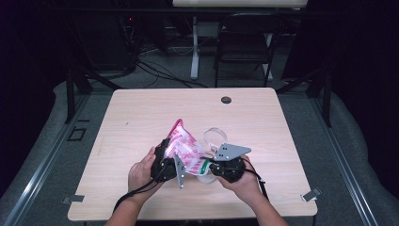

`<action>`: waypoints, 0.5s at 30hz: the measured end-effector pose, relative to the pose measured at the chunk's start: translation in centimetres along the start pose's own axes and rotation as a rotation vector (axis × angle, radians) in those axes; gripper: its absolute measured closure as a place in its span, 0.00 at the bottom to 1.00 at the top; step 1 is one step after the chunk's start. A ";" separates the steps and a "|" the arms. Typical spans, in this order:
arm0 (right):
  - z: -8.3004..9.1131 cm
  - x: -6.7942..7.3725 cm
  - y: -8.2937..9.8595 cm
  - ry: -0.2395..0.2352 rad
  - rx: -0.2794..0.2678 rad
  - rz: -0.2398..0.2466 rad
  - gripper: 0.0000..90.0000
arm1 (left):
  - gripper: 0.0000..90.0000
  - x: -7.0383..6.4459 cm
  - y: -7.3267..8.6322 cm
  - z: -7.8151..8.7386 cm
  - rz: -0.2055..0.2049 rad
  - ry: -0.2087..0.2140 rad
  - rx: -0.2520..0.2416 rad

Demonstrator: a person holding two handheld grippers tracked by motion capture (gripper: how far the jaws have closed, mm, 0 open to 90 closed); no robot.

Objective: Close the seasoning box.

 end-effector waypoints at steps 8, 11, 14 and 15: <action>0.1 0.0 0.1 0.001 0.002 0.002 1.00 | 0.68 0.0 -0.2 0.1 -0.019 -0.004 0.001; 0.1 -0.1 0.1 0.005 0.001 0.000 1.00 | 0.68 0.0 -0.3 0.1 -0.036 -0.005 0.003; 0.1 -0.1 0.1 0.009 0.004 0.002 1.00 | 0.68 0.0 -0.4 0.1 -0.041 -0.013 0.000; 0.1 -0.1 0.2 0.008 0.004 0.003 1.00 | 0.68 0.0 -0.4 0.1 -0.045 -0.015 0.000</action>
Point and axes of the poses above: each handheld gripper's, and its own axes: z roughly backward along the jaws, y roughly out of its underside, x roughly to its left, the point moved 4 cm from there along -z, roughly forward along the jaws, and after that the axes turned 5 degrees about z, right-handed, at the moved point
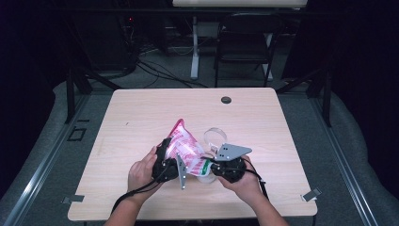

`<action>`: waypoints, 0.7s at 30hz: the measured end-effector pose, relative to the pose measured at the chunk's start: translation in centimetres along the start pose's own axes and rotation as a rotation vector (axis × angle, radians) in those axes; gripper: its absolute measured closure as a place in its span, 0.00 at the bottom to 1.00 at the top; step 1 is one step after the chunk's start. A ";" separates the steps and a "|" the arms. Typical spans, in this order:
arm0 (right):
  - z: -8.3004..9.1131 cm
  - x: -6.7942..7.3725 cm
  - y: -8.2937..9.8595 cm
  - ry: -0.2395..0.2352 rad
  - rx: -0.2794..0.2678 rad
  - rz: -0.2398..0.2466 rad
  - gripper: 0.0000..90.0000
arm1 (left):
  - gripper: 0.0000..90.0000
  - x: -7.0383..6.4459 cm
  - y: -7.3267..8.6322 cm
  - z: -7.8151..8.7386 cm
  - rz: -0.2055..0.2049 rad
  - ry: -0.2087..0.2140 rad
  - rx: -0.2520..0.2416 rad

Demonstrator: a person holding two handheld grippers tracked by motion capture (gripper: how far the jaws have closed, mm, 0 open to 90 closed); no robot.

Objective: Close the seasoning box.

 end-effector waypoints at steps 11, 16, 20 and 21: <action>0.0 0.0 0.0 -0.004 -0.002 -0.006 1.00 | 0.68 0.1 -0.2 0.0 -0.023 -0.008 0.002; 0.0 -0.2 0.1 -0.002 0.000 -0.008 1.00 | 0.68 0.2 -0.3 -0.1 -0.057 0.000 0.005; 0.0 -0.2 0.1 -0.002 0.000 -0.010 1.00 | 0.68 0.2 -0.5 -0.1 -0.063 -0.004 0.008; 0.1 -0.3 0.1 -0.002 0.004 -0.008 1.00 | 0.68 0.3 -0.5 -0.1 -0.066 -0.004 0.005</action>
Point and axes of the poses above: each handheld gripper's, and its own axes: z roughly backward along the jaws, y roughly out of its underside, x roughly to its left, the point moved 4 cm from there along -z, roughly forward along the jaws, and after that the axes turned 5 degrees about z, right-handed, at the moved point
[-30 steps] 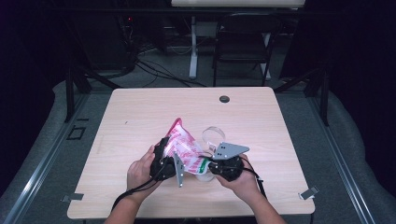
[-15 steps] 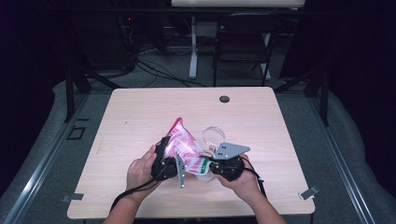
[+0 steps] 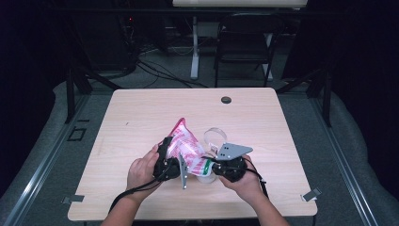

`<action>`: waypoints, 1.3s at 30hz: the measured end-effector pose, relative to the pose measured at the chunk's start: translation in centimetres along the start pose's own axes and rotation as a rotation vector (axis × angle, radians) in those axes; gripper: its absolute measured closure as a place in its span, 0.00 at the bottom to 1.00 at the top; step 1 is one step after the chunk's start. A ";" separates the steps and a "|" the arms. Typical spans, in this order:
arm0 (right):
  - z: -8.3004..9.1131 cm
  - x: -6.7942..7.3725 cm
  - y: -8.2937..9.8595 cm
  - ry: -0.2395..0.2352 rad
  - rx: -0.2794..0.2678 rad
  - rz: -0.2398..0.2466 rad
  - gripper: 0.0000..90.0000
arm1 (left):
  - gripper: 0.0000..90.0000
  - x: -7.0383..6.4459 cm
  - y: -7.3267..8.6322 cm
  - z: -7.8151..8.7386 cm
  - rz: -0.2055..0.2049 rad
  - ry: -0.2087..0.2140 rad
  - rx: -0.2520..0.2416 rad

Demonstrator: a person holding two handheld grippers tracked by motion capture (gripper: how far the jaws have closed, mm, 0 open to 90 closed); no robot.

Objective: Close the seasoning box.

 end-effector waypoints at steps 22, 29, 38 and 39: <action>0.0 -0.1 0.1 -0.003 -0.001 -0.002 1.00 | 0.69 0.2 -0.3 0.2 -0.070 -0.024 0.001; 0.0 -0.1 0.1 -0.005 -0.006 -0.005 1.00 | 0.69 0.4 -0.5 0.3 -0.091 -0.030 0.001; 0.1 -0.2 0.1 -0.007 -0.005 -0.007 1.00 | 0.69 0.6 -0.8 0.4 -0.114 -0.042 -0.009; 0.1 -0.2 0.2 -0.003 -0.003 -0.006 1.00 | 0.69 0.6 -0.8 0.4 -0.116 -0.043 -0.008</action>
Point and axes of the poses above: each handheld gripper's, and its own axes: z roughly backward along the jaws, y roughly out of its underside, x roughly to its left, the point moved 4 cm from there along -z, roughly forward along the jaws, and after that the axes turned 5 degrees about z, right-handed, at the moved point
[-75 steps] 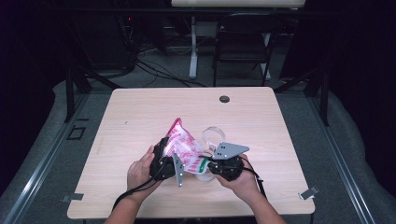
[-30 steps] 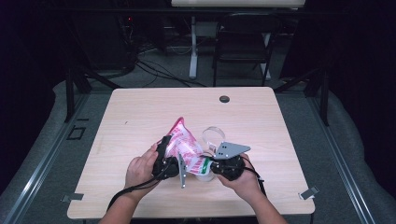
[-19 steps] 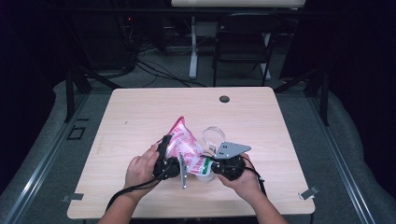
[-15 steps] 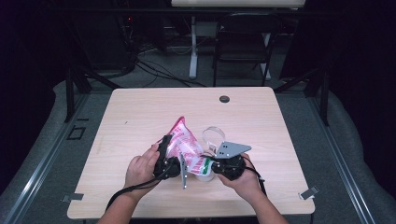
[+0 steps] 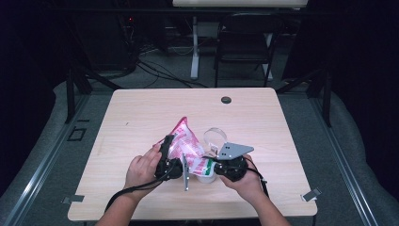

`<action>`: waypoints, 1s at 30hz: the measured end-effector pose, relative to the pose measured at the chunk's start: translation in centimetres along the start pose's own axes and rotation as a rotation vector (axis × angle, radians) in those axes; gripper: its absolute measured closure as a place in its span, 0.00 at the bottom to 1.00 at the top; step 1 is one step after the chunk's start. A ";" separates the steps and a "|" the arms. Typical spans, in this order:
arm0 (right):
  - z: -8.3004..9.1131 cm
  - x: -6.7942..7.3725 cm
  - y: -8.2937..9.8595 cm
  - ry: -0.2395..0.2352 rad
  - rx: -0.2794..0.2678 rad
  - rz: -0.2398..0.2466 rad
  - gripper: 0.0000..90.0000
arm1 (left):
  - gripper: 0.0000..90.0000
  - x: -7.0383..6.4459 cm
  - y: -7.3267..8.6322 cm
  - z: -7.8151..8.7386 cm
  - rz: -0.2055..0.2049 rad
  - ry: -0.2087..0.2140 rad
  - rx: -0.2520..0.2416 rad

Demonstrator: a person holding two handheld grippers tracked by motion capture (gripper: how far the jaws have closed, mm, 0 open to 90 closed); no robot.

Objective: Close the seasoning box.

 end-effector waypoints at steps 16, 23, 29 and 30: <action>-0.2 0.0 0.2 0.000 0.011 0.002 1.00 | 0.69 0.0 0.1 0.0 -0.015 -0.002 0.000; -0.4 0.0 0.4 -0.005 0.017 0.001 1.00 | 0.69 0.1 0.1 0.1 -0.021 -0.005 0.000; -0.5 0.1 0.4 0.000 0.018 0.007 1.00 | 0.69 0.3 0.0 0.1 -0.027 -0.012 -0.004; -0.5 0.0 0.4 -0.002 0.020 0.010 1.00 | 0.69 0.3 0.0 0.1 -0.026 -0.013 -0.005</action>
Point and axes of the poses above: each handheld gripper's, and its own axes: z roughly backward along the jaws, y roughly out of its underside, x roughly to its left, the point moved 4 cm from there along -z, roughly forward along the jaws, and after that the axes turned 5 degrees about z, right-handed, at the moved point
